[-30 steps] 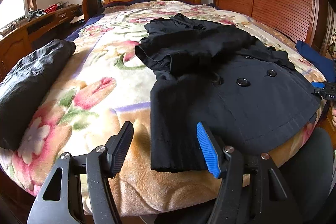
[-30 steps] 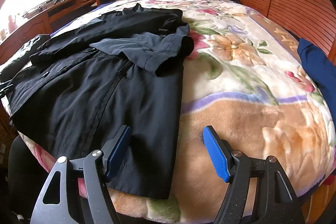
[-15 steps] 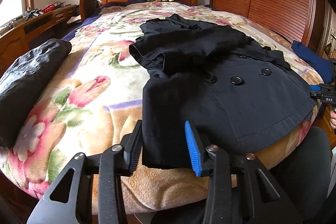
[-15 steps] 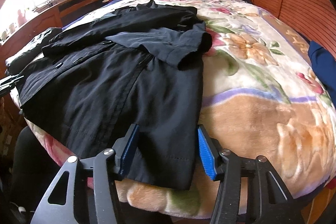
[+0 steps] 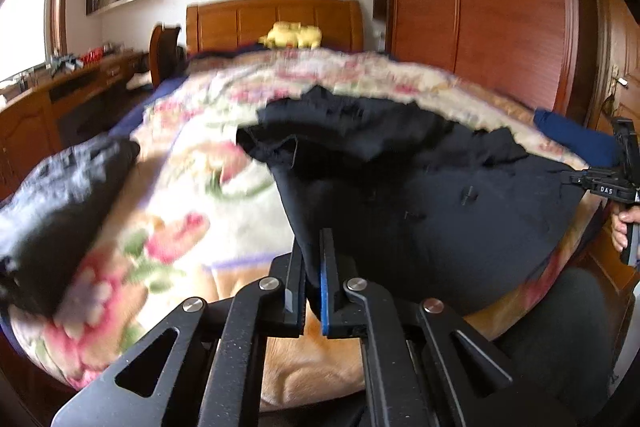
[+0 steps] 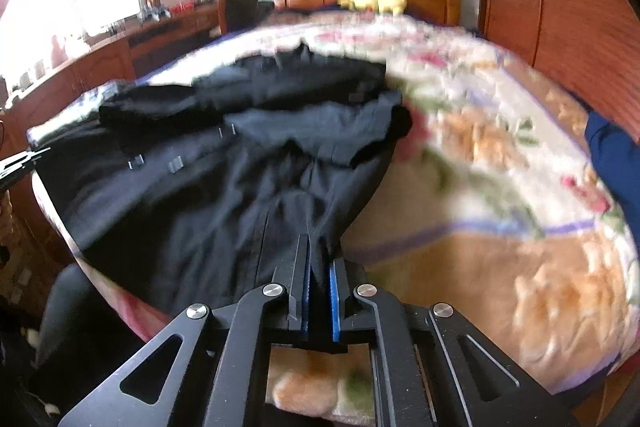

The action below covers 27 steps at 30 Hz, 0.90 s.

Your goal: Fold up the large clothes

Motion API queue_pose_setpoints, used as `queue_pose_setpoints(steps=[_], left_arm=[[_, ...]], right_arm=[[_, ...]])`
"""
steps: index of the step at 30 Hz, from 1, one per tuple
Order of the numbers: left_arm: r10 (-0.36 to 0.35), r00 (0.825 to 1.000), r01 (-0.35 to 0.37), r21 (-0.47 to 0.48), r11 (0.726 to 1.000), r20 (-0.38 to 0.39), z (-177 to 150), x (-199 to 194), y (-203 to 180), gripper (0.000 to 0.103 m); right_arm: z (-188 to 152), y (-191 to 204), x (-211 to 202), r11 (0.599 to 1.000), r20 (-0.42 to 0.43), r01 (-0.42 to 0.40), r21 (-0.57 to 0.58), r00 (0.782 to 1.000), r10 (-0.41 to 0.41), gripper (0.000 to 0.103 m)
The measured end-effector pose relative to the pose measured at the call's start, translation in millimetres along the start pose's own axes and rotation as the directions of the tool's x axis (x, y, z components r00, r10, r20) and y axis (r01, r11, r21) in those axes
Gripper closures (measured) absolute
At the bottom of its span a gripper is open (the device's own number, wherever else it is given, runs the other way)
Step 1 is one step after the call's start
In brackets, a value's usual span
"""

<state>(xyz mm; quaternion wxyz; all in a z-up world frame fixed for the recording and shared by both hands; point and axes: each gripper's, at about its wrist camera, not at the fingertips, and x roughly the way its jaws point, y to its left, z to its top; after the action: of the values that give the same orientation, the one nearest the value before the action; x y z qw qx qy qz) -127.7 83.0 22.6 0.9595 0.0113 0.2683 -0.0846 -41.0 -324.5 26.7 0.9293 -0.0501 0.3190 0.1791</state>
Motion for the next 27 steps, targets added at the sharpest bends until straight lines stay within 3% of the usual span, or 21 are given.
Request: queue_pose_setpoints(steps=[9,21,23,27], left_arm=[[-0.021,0.986,0.015,0.039,0.999,0.162,40.7,-57.2,-13.5,0.098],[-0.006,0.947,0.004,0.009,1.0,0.322,67.5,-117.5,6.9,0.098],[0.002,0.949,-0.004,0.004,1.0,0.315,69.7,-111.8,11.6,0.098],[0.014,0.964,-0.017,0.009,1.0,0.266,65.5,-84.9,15.5,0.098]], right_arm=[[35.3,9.0,-83.3,0.999,0.193,-0.037,-0.037,0.98,0.043,0.097],[35.2,11.2,-179.1,0.994,0.354,-0.047,-0.094,0.932,0.078,0.097],[32.2,9.0,-180.3,0.994,0.359,-0.047,-0.095,0.93,0.078,0.097],[31.7,4.1,-148.8,0.995,0.303,-0.037,-0.093,0.951,0.064,0.097]])
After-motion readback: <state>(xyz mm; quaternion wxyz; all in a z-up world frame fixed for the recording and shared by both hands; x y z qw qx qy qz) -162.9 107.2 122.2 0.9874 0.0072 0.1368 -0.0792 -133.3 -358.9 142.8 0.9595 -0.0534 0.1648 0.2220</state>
